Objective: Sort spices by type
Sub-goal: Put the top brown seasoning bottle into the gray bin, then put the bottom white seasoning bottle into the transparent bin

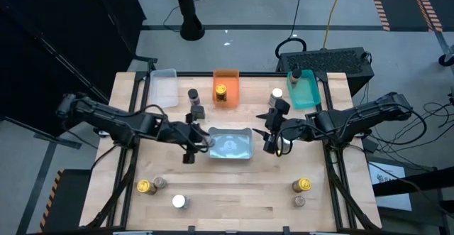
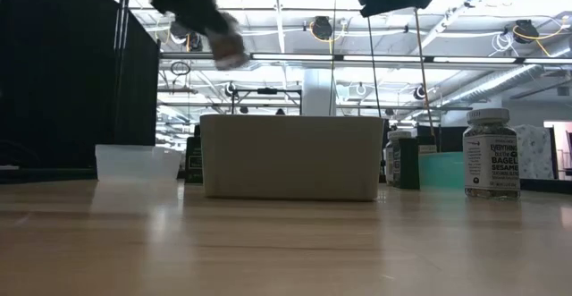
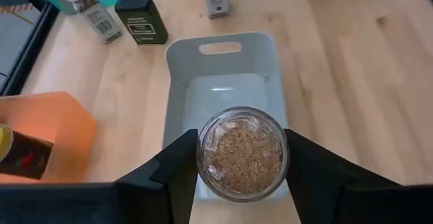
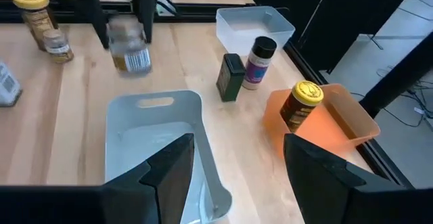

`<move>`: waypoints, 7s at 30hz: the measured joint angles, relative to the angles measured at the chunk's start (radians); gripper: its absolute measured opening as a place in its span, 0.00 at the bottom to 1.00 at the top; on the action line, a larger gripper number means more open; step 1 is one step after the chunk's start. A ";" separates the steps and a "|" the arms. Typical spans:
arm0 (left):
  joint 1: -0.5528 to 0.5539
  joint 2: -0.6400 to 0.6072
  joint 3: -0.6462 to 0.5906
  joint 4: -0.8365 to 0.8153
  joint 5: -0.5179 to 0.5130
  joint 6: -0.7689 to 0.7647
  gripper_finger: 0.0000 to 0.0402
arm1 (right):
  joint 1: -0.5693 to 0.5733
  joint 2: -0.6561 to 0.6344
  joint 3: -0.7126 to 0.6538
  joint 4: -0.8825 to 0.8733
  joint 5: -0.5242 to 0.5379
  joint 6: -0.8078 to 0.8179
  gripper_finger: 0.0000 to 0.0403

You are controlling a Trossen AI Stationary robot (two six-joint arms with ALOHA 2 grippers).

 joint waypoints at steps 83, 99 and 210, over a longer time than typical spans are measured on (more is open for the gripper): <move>0.131 0.419 0.144 -0.077 0.046 -0.093 0.52 | 0.010 -0.243 -0.216 0.124 0.068 0.010 0.52; 0.130 0.419 0.144 -0.076 0.033 -0.067 0.64 | 0.010 -0.243 -0.216 0.124 0.069 0.014 0.52; -0.489 0.101 0.216 -0.546 0.241 -0.833 0.74 | -0.016 -0.094 -0.067 0.211 0.219 0.014 0.52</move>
